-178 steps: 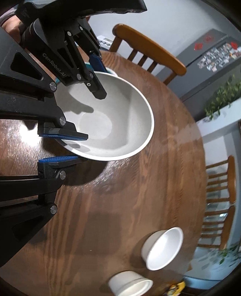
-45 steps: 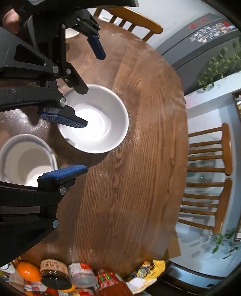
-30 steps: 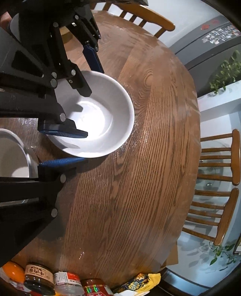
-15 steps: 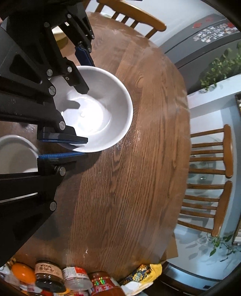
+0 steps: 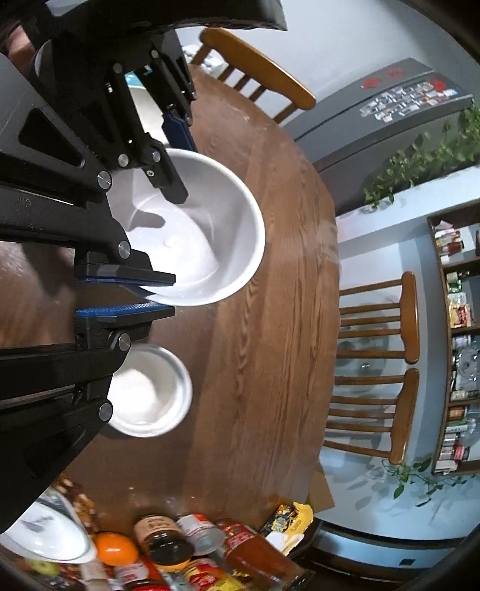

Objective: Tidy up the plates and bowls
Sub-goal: 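Lift the smaller white bowl and carry it over the large white bowl, then lower the smaller white bowl into the large white bowl with the left gripper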

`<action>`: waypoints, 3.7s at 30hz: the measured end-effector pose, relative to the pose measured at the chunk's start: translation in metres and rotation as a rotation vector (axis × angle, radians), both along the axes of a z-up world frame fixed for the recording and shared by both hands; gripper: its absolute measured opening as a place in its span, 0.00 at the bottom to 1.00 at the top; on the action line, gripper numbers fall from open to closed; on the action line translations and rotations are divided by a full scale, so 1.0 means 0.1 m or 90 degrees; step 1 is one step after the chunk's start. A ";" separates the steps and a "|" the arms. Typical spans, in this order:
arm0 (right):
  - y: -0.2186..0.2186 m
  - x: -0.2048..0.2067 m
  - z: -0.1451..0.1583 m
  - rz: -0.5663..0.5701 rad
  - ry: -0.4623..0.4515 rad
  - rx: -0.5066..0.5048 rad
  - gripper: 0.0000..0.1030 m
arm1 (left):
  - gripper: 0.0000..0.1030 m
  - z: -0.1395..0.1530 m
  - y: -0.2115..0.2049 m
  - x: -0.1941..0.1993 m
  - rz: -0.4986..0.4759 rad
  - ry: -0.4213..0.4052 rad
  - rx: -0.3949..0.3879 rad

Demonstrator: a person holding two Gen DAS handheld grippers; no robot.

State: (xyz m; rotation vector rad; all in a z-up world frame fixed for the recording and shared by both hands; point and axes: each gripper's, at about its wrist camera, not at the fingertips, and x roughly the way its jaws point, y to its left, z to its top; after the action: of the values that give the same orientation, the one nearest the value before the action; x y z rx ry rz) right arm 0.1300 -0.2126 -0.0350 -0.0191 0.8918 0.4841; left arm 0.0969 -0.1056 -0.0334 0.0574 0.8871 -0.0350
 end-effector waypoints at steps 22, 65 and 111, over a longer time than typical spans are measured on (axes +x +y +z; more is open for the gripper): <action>0.71 -0.85 0.12 0.083 -0.023 0.012 0.10 | 0.24 0.04 0.73 -0.92 0.084 -0.026 0.003; 1.70 -0.69 -0.55 0.126 0.121 -0.029 0.11 | 0.24 -0.71 1.51 -0.73 0.116 0.116 0.028; 1.76 -0.66 -0.52 0.122 0.095 -0.071 0.11 | 0.26 -0.75 1.49 -0.66 0.105 0.128 0.055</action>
State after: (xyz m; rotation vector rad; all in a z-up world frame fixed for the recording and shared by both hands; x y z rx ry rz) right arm 0.0635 -0.0364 -0.0867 -0.1734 1.0686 0.6206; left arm 0.0306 0.0438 -0.1081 0.0614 1.0923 0.1536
